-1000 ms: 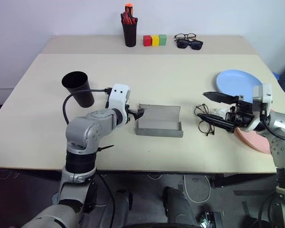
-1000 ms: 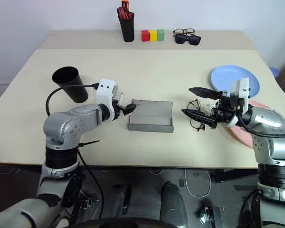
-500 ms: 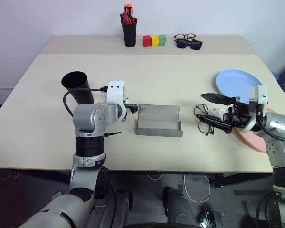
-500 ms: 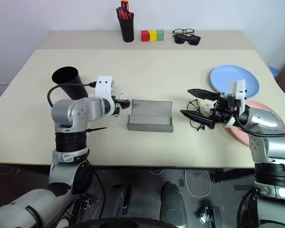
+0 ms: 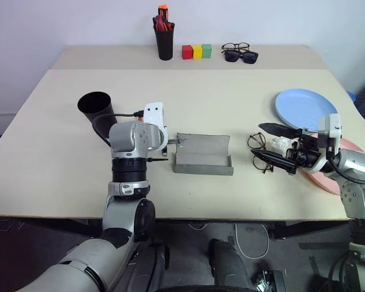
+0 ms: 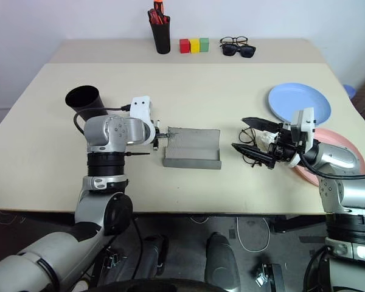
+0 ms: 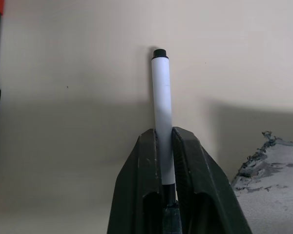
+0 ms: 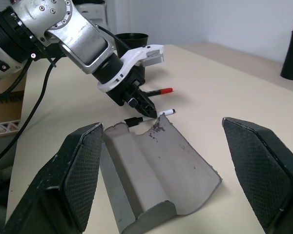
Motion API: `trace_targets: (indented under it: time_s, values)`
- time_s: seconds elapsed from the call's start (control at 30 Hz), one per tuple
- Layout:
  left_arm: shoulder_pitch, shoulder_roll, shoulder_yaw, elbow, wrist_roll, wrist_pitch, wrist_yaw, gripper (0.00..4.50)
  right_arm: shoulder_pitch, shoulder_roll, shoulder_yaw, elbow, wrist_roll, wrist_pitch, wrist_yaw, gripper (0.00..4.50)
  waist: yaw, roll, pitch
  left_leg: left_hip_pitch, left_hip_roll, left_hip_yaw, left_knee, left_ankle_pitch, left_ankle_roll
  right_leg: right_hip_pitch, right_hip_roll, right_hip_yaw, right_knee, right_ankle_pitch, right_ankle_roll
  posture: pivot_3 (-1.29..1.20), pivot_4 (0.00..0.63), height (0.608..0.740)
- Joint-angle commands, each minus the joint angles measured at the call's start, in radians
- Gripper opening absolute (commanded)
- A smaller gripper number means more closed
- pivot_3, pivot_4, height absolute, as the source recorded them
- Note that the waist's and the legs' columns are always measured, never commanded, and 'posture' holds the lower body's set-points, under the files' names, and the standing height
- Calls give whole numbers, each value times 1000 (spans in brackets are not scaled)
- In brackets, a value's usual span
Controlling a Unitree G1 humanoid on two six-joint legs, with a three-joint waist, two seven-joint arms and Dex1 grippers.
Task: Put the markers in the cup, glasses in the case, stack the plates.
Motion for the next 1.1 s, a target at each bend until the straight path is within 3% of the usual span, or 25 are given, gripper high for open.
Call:
trace_targets:
  time_s: [0.03,0.23,0.3,0.4,0.57,0.8,1.1]
  values:
    - [-2,25,-40,-86,0,5,-31,202,-2,-6,-33,-25,15,-17,-5,3973,-3,0,0,0,0,0,0,0,0,0,0,0,0,0,0,0,150,740]
    - [43,118,-184,-329,-31,-96,-171,202,-33,-5,-31,7,8,-22,-9,3973,-2,0,0,0,0,0,0,0,-1,0,0,0,1,2,-4,0,150,740]
    - [64,167,-244,-421,2,-314,-224,202,-48,-3,-29,20,6,-25,-10,3973,-1,0,0,0,0,0,0,0,-1,0,0,0,0,3,-4,0,150,740]
    - [119,220,-279,-477,145,-758,-157,202,-73,1,-22,36,8,-24,-13,3973,-1,0,0,0,0,0,-1,1,-2,-1,0,0,0,3,-5,0,150,740]
    - [202,332,-268,-373,312,-1074,-54,202,-117,19,-2,56,9,-26,-11,3973,-1,2,-1,1,0,0,-1,1,-2,0,0,1,0,3,-6,0,150,740]
    - [275,363,-143,-249,416,-1158,148,202,-241,103,31,98,13,-28,-27,3973,-1,1,0,1,0,0,0,1,-2,-1,0,1,1,4,-6,0,150,740]
    - [274,273,-123,-147,370,-1167,161,202,-305,140,59,153,-19,-60,-20,3973,4,0,-1,0,-1,-1,0,1,-2,0,0,0,1,4,-5,0,150,740]
